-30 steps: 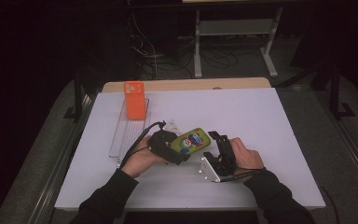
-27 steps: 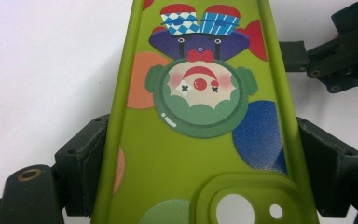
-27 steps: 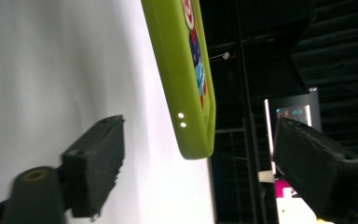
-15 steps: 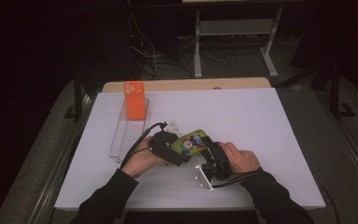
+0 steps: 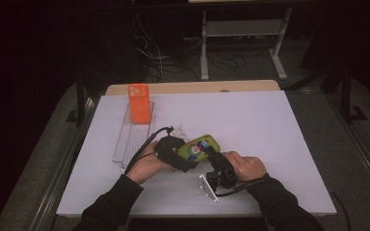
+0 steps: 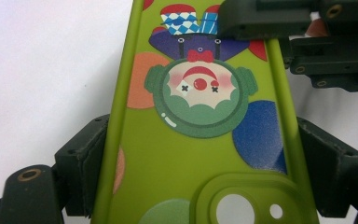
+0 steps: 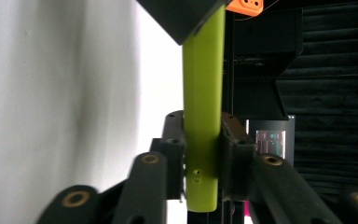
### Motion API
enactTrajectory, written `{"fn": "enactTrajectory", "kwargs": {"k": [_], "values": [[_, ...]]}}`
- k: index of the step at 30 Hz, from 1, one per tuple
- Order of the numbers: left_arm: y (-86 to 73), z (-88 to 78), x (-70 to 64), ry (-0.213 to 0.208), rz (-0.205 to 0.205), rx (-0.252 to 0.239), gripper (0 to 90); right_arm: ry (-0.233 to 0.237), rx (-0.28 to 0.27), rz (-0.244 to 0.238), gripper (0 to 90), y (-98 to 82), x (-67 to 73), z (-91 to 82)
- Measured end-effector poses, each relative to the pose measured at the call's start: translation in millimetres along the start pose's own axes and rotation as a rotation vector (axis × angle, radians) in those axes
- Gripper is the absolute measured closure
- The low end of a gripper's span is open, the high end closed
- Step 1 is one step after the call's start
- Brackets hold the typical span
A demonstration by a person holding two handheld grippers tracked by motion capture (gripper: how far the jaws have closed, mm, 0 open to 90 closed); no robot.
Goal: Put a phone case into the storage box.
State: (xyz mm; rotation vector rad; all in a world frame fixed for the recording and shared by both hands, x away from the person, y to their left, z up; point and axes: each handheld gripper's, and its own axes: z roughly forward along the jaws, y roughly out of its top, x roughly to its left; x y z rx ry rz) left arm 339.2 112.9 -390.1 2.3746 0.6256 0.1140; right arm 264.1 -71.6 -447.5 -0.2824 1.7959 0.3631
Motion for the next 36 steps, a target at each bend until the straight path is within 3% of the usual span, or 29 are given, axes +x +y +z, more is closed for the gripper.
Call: {"fn": "enactTrajectory", "kwargs": {"k": [7,8,10,11,12,18,21,28,29,31,33,35,36], "values": [[-0.5,0.3,-0.1,-0.008,-0.006,-0.008,15.1,-0.008,0.001,-0.018,75.7,1.1,1.3,-1.5],[-0.8,1.4,-1.3,-0.009,-0.023,-0.025,14.9,-0.009,-0.001,-0.019,75.8,1.3,1.5,-1.6],[-1.0,0.8,-1.1,-0.008,-0.015,-0.025,14.5,-0.006,-0.003,-0.019,75.9,1.5,1.6,-1.7],[-1.0,-0.7,-0.4,0.008,0.018,-0.020,13.9,-0.005,-0.004,-0.018,75.9,1.6,1.5,-1.7],[-1.1,-0.4,-3.1,0.018,0.004,-0.042,12.9,-0.006,-0.005,-0.015,76.0,1.5,1.0,-1.8],[-0.5,-5.6,-0.3,0.006,0.034,-0.036,0.8,-0.004,0.023,0.041,76.0,-4.7,-4.8,-0.4],[-1.3,-8.8,1.7,0.003,0.026,-0.066,0.0,-0.014,0.024,0.088,76.0,-8.2,-7.2,1.0],[-3.2,-15.8,9.0,0.017,0.018,-0.097,0.0,0.092,0.042,0.267,75.9,-19.8,-16.3,3.6],[-3.9,-16.2,9.8,0.018,0.014,-0.101,0.0,0.125,0.047,0.320,75.9,-21.8,-19.1,3.7],[-3.8,-17.7,13.5,0.023,0.026,-0.106,0.0,0.154,0.046,0.382,75.9,-26.2,-22.1,5.2],[-4.7,-18.8,13.8,0.023,-0.004,-0.111,0.0,0.184,0.040,0.443,75.9,-30.8,-25.5,6.5],[-5.1,-18.5,13.2,0.015,-0.030,-0.129,0.0,0.212,0.052,0.548,75.9,-32.6,-27.1,5.9],[-5.0,-18.6,14.3,0.016,-0.017,-0.127,0.0,0.218,0.046,0.604,75.9,-33.4,-27.1,6.6]]}}
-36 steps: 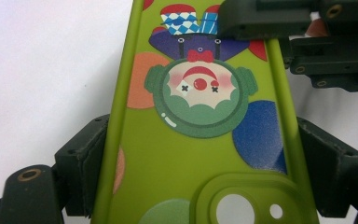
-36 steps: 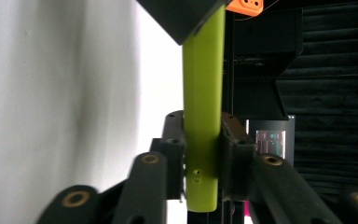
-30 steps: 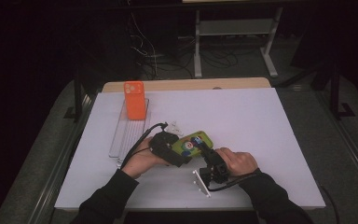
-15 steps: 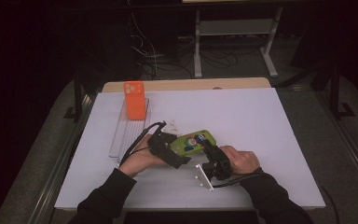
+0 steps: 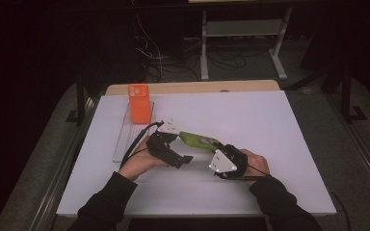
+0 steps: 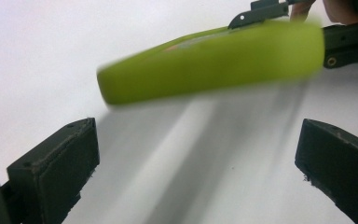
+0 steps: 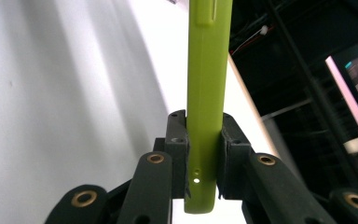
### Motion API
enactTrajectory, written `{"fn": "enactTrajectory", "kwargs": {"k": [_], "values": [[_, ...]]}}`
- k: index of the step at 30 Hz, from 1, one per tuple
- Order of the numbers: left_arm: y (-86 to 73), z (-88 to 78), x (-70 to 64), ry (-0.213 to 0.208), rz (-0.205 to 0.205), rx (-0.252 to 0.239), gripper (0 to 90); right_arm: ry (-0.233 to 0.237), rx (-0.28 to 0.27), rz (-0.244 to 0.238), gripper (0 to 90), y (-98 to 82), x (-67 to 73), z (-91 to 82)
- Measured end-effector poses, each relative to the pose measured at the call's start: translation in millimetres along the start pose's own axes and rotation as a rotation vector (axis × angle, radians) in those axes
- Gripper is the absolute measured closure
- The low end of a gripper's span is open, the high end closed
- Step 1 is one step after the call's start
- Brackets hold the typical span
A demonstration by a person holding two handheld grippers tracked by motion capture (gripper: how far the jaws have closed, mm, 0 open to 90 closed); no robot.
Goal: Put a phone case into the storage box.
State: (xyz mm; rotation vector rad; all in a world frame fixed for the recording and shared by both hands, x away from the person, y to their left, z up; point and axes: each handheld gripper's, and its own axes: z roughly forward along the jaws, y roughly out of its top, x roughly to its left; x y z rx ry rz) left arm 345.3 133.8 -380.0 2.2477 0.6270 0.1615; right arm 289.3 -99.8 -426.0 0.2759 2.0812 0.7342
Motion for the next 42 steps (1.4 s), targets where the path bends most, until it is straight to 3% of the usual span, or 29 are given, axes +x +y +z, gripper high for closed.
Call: {"fn": "enactTrajectory", "kwargs": {"k": [2,6,15,20,24,25,28,32,36,39,42], "values": [[0.2,-0.6,1.8,0.005,0.027,0.019,0.0,0.028,-0.004,0.055,75.9,-1.0,-4.2,0.0],[0.1,0.5,2.5,0.008,0.029,0.035,0.0,0.094,-0.007,0.194,75.9,-2.6,-11.3,0.5],[-0.2,1.1,1.1,0.015,-0.024,0.017,0.0,0.239,-0.011,0.498,75.9,-10.4,-23.4,5.7],[1.1,-1.3,3.0,0.023,-0.044,0.003,0.0,0.302,-0.017,0.637,76.0,-15.9,-29.9,9.8],[1.8,-1.2,4.0,0.029,-0.076,-0.024,0.0,0.374,-0.053,0.822,75.9,-19.7,-34.4,11.9],[2.2,-2.0,5.4,0.033,-0.065,-0.019,0.0,0.382,-0.055,0.840,76.0,-20.4,-35.2,12.0],[3.9,-3.3,5.6,0.043,-0.102,-0.059,0.0,0.398,-0.061,0.885,76.0,-20.7,-36.5,11.4],[7.5,-5.8,7.5,0.057,-0.149,-0.101,0.0,0.397,-0.065,0.898,76.0,-19.9,-36.0,11.1],[14.2,-3.9,7.9,0.042,-0.181,-0.138,0.0,0.398,-0.076,0.890,75.9,-17.6,-34.9,9.2],[20.8,-2.5,9.1,0.038,-0.173,-0.151,0.0,0.401,-0.083,0.892,76.0,-15.8,-35.0,7.8],[26.6,-1.0,8.7,0.027,-0.189,-0.172,0.0,0.398,-0.091,0.890,76.0,-14.0,-34.5,7.0]]}}
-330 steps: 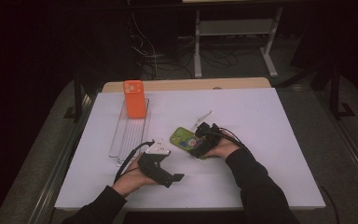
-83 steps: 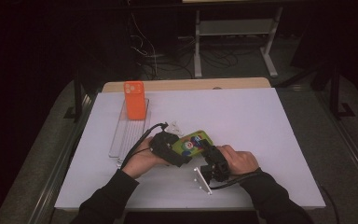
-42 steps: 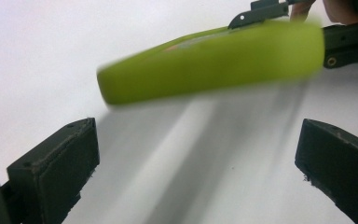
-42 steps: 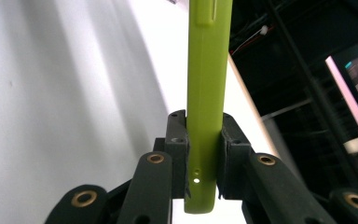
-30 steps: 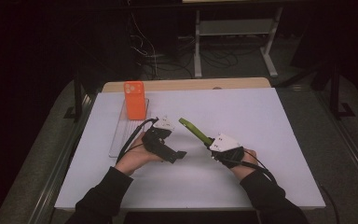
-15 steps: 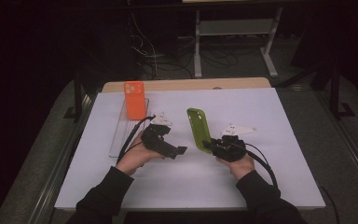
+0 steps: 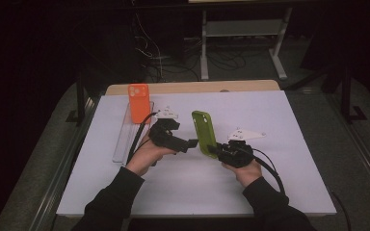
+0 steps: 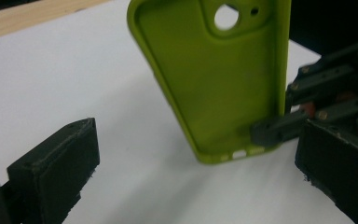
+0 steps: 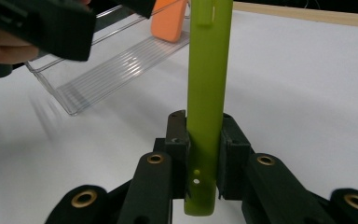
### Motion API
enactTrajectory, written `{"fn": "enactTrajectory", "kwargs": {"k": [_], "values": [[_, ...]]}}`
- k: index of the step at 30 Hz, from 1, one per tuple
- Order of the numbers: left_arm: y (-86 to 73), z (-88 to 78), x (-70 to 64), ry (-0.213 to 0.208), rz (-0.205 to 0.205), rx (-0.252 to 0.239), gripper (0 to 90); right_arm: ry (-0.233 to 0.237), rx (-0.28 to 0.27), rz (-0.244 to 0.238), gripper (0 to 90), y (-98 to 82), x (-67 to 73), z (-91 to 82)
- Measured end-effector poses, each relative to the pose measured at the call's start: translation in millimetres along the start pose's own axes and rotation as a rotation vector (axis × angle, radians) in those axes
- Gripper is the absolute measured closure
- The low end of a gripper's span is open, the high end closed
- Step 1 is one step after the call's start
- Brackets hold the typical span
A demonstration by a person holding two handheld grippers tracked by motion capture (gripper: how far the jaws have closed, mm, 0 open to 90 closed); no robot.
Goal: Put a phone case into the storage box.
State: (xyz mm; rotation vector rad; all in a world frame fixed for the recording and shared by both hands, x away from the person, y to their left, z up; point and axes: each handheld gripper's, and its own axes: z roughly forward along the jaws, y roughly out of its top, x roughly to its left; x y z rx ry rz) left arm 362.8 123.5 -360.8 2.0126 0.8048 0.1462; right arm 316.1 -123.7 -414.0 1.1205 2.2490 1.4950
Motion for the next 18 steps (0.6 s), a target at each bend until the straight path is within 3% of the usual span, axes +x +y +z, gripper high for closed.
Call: {"fn": "enactTrajectory", "kwargs": {"k": [10,18], "values": [[14.5,9.7,-1.2,-0.045,-0.013,-0.038,0.0,0.009,-0.005,-0.018,76.0,1.2,5.4,0.4],[15.4,18.1,-1.2,-0.059,-0.025,-0.066,0.0,0.014,-0.007,-0.037,75.9,1.4,9.0,1.1]]}}
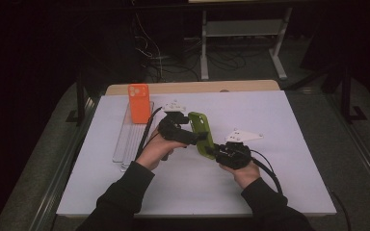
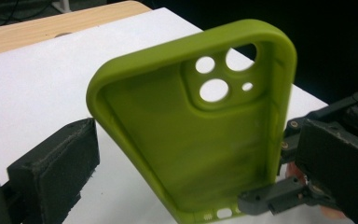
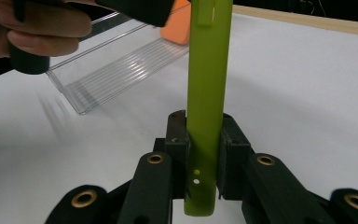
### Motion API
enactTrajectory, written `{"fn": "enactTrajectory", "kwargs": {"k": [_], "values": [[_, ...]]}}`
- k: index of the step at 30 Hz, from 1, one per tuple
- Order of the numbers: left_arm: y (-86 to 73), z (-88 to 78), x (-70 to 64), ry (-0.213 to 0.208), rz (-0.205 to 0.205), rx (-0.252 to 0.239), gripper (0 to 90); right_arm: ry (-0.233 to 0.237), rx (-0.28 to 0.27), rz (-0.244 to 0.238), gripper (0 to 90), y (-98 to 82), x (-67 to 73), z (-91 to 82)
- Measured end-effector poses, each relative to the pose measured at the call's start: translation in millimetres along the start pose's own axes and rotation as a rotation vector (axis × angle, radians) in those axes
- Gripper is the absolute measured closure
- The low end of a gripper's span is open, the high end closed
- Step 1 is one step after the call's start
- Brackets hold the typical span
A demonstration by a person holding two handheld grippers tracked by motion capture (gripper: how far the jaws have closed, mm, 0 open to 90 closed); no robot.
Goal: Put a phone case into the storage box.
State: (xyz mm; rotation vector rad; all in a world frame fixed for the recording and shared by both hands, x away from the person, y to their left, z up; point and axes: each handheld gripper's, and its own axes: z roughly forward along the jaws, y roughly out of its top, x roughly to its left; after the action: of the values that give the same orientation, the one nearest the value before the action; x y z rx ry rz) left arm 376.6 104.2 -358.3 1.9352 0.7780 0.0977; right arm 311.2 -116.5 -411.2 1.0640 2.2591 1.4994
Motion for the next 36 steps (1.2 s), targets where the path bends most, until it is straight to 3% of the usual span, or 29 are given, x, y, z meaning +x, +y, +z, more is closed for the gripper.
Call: {"fn": "enactTrajectory", "kwargs": {"k": [2,10,23,26,27,30,36], "values": [[0.3,0.7,0.3,-0.005,0.012,0.003,0.0,0.006,0.000,0.000,75.9,0.0,1.4,0.7],[-0.5,1.7,-2.4,-0.004,-0.004,-0.017,0.0,0.022,0.001,-0.008,75.9,0.0,8.4,4.1],[-3.8,6.1,-2.2,0.012,0.005,0.014,0.0,0.020,0.009,-0.021,75.9,-0.5,10.5,6.3],[-4.0,5.1,-2.5,0.025,-0.016,-0.010,5.7,0.021,0.015,-0.022,75.9,-0.8,10.9,6.7],[-3.6,4.4,-1.2,0.017,-0.004,-0.011,6.7,0.018,0.017,-0.025,75.9,-1.0,11.2,7.0],[-4.0,3.8,-2.4,0.017,-0.022,-0.010,7.8,0.017,0.014,-0.032,75.9,-1.0,11.3,7.4],[-4.2,3.7,-2.6,0.021,-0.017,-0.010,9.4,0.015,0.025,-0.030,75.9,-1.7,12.1,8.8]]}}
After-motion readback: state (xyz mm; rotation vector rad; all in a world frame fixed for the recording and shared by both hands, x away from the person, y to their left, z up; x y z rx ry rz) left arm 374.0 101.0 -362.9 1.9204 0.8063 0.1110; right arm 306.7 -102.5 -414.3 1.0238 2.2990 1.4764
